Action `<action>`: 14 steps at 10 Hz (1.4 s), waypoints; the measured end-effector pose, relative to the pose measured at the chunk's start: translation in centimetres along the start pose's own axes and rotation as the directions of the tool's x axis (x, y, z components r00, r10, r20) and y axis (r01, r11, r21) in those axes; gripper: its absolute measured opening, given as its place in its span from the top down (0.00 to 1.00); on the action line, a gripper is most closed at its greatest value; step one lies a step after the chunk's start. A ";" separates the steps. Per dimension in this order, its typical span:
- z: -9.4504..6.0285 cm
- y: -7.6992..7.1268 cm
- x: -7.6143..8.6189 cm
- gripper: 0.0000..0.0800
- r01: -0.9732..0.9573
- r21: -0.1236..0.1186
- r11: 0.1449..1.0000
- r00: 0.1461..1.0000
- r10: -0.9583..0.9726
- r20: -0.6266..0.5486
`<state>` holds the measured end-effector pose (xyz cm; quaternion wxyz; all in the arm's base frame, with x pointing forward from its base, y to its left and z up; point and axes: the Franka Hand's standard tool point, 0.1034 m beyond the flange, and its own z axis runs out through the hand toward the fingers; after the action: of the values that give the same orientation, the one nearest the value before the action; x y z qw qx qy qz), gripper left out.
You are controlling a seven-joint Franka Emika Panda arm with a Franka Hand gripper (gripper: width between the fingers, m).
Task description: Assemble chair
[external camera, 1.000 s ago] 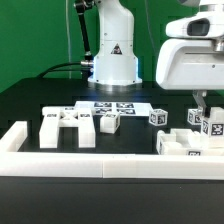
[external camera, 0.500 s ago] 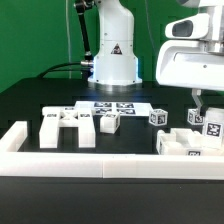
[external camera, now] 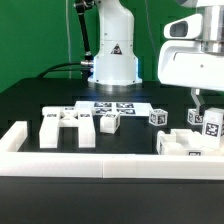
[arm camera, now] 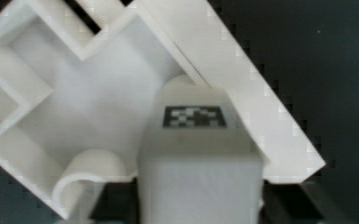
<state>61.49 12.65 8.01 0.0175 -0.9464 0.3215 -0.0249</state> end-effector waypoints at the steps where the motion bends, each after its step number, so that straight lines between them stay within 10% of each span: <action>1: 0.0 -0.1 -0.1 0.38 0.039 -0.001 0.999 0.999 -0.039 -0.001; 7: 0.1 -0.4 -0.4 0.19 0.503 -0.003 0.865 0.865 -0.503 -0.005; 14: 0.2 -0.4 -0.4 0.19 0.940 -0.031 0.340 0.339 -0.940 -0.028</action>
Offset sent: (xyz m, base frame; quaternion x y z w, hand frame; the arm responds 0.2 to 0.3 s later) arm 0.0021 0.0094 -0.0028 0.0162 -0.0243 -0.2461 0.9688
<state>61.45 13.24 7.81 -0.0109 -0.9587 -0.2801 -0.0482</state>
